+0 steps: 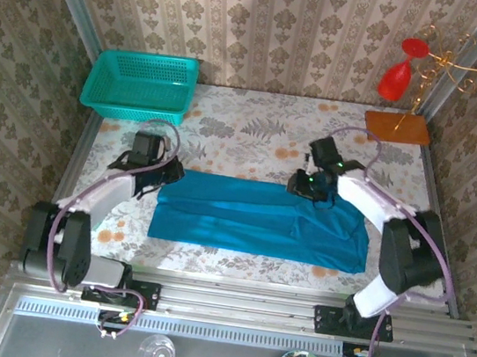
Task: Fold the inside-out t-shirt
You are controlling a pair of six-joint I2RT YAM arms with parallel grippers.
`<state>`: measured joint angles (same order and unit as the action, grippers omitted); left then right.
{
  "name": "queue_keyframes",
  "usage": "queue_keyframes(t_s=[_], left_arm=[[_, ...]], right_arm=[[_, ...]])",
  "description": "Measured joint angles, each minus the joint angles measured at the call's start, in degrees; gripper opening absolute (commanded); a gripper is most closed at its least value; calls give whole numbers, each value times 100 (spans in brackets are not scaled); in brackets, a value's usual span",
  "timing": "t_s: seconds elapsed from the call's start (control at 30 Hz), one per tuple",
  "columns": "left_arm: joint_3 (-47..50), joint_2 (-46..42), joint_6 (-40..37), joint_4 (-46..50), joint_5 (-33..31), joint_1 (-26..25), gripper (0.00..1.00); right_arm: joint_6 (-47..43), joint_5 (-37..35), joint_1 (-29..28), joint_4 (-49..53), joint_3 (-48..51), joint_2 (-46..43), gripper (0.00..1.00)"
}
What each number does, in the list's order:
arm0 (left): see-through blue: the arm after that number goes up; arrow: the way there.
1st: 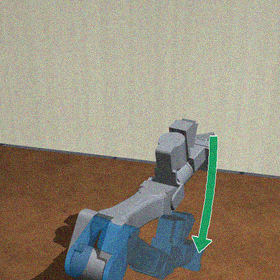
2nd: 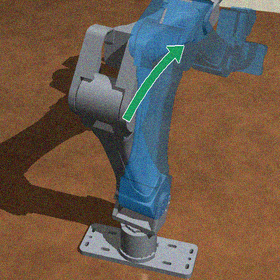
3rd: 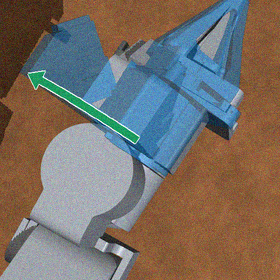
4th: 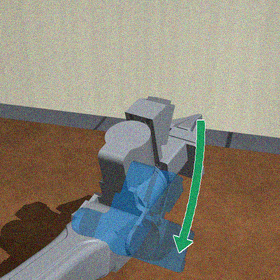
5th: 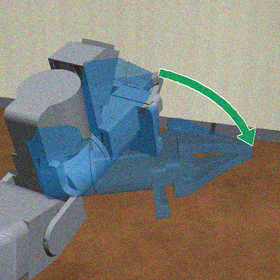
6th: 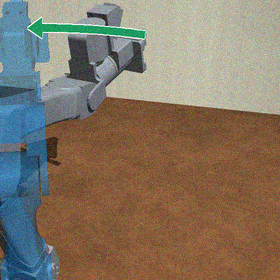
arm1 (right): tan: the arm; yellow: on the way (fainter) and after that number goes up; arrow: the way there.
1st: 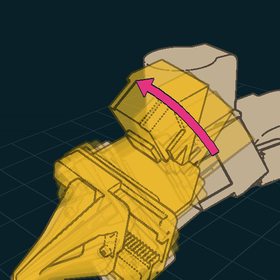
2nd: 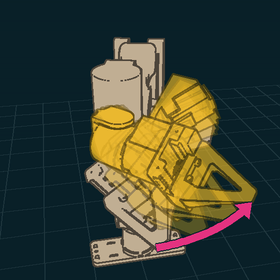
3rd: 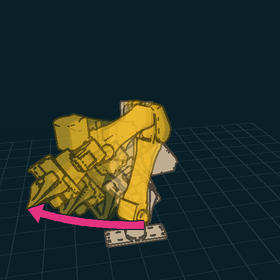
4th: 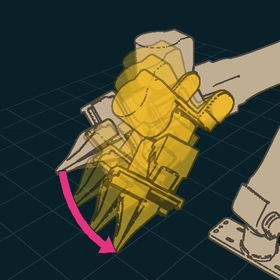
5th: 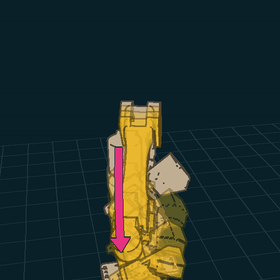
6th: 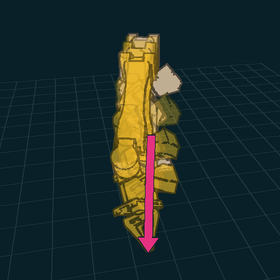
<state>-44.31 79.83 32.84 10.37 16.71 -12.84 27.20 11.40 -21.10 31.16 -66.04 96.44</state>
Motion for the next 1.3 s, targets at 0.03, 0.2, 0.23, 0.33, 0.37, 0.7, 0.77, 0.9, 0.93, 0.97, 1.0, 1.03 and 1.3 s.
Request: queue_keyframes(t_s=[0.03, 0.2, 0.23, 0.33, 0.37, 0.7, 0.77, 0.9, 0.93, 0.97, 1.0, 1.03, 1.3], left_arm=[[-96, 208, -42, 22, 111, -26, 10], [-459, 1012, -251, 149, 605, -31, 10], [-533, 1145, -295, 170, 706, -31, 10], [-664, 1416, -417, 210, 955, -33, 10], [-680, 1488, -446, 212, 1016, -33, 10], [-678, 1720, -643, 442, 1233, -98, 10], [-678, 1720, -656, 446, 1248, -114, 10], [-680, 1720, -658, 490, 1250, -216, 10], [-688, 1720, -658, 527, 1252, -251, 10], [-702, 1720, -660, 562, 1250, -273, 10], [-721, 1720, -662, 601, 1252, -297, 10], [-745, 1720, -662, 625, 1268, -326, 10], [-796, 1829, -662, 640, 1335, -337, 10]], right_arm=[[-76, 20, -157, 76, -227, 240, 36], [-313, 111, -588, 380, -999, 1119, 34], [-326, 111, -612, 431, -1071, 1257, 34], [-326, 105, -619, 684, -1106, 1506, 33], [-323, 103, -623, 772, -1091, 1547, 33], [-186, 42, -905, 1117, -564, 1145, 32], [-149, 42, -960, 1163, -501, 1001, 32], [-142, 22, -992, 1231, -492, 935, 32], [-146, -20, -992, 1268, -492, 935, 32], [-151, -44, -990, 1303, -494, 935, 32], [-155, -59, -979, 1351, -507, 933, 32], [-166, -79, -962, 1427, -538, 933, 32], [-417, -944, -372, 2061, -1187, 793, 40]])
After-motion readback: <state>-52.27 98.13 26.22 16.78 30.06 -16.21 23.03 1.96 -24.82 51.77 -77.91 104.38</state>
